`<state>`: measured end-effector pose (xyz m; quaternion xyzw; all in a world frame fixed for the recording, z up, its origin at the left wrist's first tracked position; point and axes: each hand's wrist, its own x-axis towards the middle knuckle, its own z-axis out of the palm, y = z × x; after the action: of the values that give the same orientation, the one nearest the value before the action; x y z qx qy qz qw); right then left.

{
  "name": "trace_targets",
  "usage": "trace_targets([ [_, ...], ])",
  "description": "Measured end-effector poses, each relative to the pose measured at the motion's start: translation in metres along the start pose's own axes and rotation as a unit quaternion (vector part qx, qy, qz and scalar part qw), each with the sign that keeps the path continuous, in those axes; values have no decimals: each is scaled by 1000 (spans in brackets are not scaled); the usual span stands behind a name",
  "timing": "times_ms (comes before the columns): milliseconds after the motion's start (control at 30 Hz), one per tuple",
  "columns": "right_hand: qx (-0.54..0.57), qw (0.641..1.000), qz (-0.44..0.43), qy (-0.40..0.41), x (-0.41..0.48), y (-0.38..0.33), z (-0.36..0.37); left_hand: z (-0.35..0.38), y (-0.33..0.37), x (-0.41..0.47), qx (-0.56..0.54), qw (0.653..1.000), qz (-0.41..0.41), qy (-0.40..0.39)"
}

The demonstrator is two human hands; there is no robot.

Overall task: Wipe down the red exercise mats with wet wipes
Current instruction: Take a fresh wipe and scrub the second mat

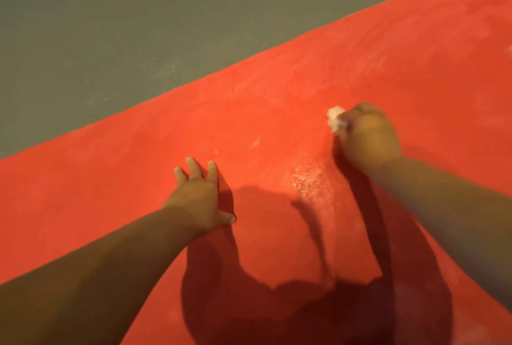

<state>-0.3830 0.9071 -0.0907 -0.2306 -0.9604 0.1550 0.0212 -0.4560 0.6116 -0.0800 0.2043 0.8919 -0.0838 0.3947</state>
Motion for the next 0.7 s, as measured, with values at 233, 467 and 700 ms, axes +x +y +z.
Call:
trace_targets([
  [233,105,937,-277,-187,-107,-65,20,7,8,1,-34,999,-23,15],
  [467,12,999,32,2,-25,16,0,9,6,3,-55,998,-25,25],
  [700,94,935,-263,-217,-140,-66,20,12,7,-3,-48,998,-17,44],
])
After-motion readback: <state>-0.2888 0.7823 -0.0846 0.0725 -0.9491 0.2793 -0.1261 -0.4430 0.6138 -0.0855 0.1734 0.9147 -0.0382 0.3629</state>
